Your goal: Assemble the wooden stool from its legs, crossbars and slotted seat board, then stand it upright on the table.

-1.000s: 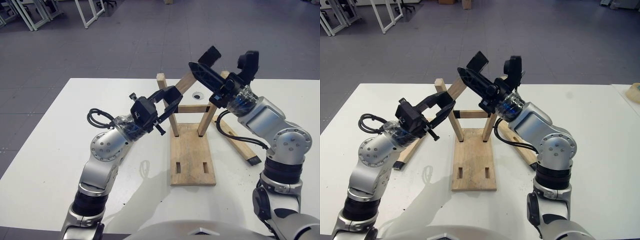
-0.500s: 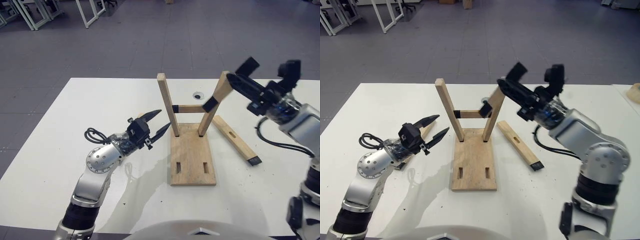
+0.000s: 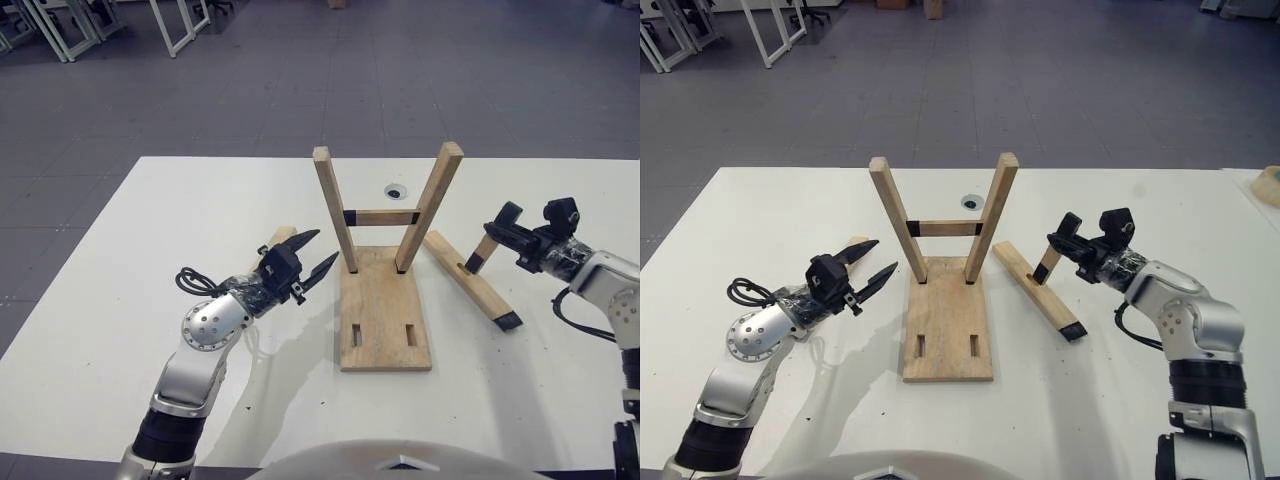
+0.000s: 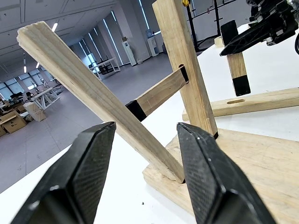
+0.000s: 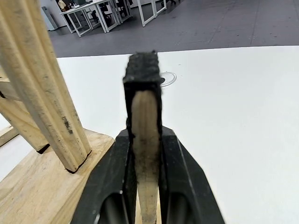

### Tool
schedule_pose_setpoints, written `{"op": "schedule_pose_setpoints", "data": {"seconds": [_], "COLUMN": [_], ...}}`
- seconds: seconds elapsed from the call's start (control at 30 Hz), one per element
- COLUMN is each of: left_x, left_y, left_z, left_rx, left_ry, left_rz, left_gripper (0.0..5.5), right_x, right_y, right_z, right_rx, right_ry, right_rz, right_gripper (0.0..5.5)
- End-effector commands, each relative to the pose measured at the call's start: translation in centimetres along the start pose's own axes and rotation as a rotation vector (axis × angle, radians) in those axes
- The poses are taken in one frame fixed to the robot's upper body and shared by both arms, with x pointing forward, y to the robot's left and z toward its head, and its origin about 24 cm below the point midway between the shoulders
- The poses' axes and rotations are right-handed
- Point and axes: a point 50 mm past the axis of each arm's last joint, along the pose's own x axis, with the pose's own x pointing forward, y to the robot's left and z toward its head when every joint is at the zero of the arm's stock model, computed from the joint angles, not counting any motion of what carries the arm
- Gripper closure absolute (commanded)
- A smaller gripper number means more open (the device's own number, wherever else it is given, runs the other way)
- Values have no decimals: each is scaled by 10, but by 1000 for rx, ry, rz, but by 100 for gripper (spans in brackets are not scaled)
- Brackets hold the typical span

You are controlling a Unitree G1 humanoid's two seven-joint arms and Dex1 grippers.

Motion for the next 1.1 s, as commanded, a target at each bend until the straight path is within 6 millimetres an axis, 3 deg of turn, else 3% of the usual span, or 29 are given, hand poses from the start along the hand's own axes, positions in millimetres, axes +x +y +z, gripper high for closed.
{"op": "schedule_pose_setpoints", "data": {"seconds": [0.03, 0.17, 0.4, 0.6, 0.87, 1.1], "left_x": [3, 3, 3, 2, 2, 2], "left_y": [-1, -1, -3, -3, -3, -3], "left_z": [-2, -2, -3, -3, -4, -4], "left_rx": [2, 0, -4, -6, -8, -10], "left_ry": [16, 17, 17, 21, 24, 24], "left_rz": [1, 2, 9, 10, 10, 14], "left_gripper": [310, 310, 310, 310, 310, 310], "right_x": [9, 14, 10, 10, 11, 8], "right_y": [-6, -2, 5, 12, 8, 5], "right_z": [-2, -7, 6, -1, -13, -10], "right_rx": [-26, -29, -49, -25, -10, 26], "right_ry": [9, 22, -20, -10, 10, -20], "right_rz": [1, 34, 54, 69, 35, 24], "right_gripper": [510, 510, 510, 510, 510, 510]}}
